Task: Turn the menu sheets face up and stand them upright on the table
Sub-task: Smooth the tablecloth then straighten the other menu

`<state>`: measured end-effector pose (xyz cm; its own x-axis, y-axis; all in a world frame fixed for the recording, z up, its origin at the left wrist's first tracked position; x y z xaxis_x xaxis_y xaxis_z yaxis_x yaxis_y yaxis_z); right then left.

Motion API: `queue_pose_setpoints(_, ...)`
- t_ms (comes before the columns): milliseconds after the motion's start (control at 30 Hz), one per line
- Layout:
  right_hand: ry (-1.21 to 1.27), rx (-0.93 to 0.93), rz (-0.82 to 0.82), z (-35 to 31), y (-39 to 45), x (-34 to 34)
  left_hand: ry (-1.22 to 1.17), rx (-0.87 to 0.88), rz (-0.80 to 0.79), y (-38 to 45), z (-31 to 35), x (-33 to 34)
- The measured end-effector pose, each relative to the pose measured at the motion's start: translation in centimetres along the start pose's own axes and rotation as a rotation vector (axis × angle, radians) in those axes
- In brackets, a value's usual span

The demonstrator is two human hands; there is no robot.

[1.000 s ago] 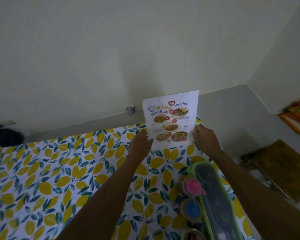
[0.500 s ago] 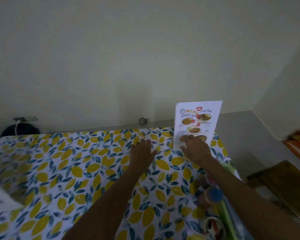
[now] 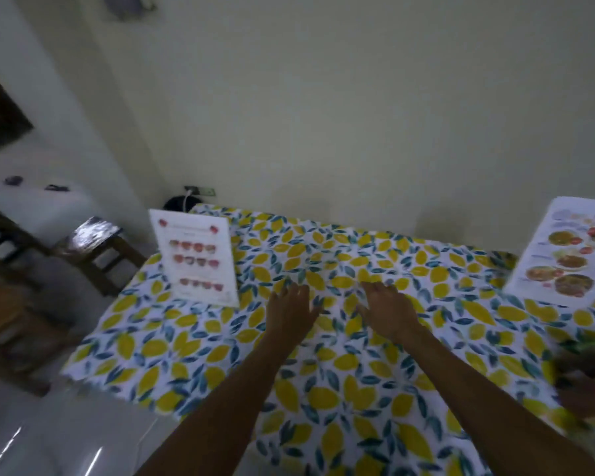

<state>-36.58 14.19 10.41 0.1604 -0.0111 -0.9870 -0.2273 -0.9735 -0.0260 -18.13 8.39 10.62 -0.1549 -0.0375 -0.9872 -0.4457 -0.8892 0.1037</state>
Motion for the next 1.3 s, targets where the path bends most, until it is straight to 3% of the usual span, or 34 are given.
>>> queue_pose_setpoints(233,0.033,-0.129,-0.053,-15.2,1.1,2.9,0.05,-0.204,0.006,-5.2,-15.8,-2.6)
queue_pose_setpoints(467,0.043,-0.216,-0.09,-24.0,4.2,5.5,0.036,-0.347,0.02,-6.7,-26.7,-2.7)
queue_pose_setpoints(700,0.097,-0.103,-0.09,-28.0,9.3,9.3,-0.035,-0.398,0.001,-2.3,-35.6,-0.7)
queue_pose_setpoints(833,0.249,0.108,-0.107,-28.7,12.3,11.7,-0.064,-0.406,-0.023,1.9,-39.5,1.0)
queue_pose_setpoints(967,0.547,0.275,-0.08,-29.2,12.8,12.7,-0.244,-0.396,-0.108,5.4,-41.6,2.9)
queue_pose_setpoints(1067,0.617,0.241,0.014,-29.6,13.0,12.1,-0.381,-0.331,-0.126,7.9,-42.0,3.0)
queue_pose_setpoints(1300,0.59,0.279,0.135,-30.1,16.9,11.5,-0.454,-0.18,-0.117,14.4,-45.0,3.3)
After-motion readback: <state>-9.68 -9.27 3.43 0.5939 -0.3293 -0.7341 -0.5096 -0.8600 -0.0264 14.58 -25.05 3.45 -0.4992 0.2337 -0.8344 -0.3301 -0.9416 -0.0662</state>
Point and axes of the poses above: each hand's wrist, its own y-axis towards the middle knuckle, its own x-axis out of the palm, z = x × y, the point moved 8 cm from there along y, towards the middle knuckle, and after that the axes turned 11 degrees about z, right-handed, at the moved point
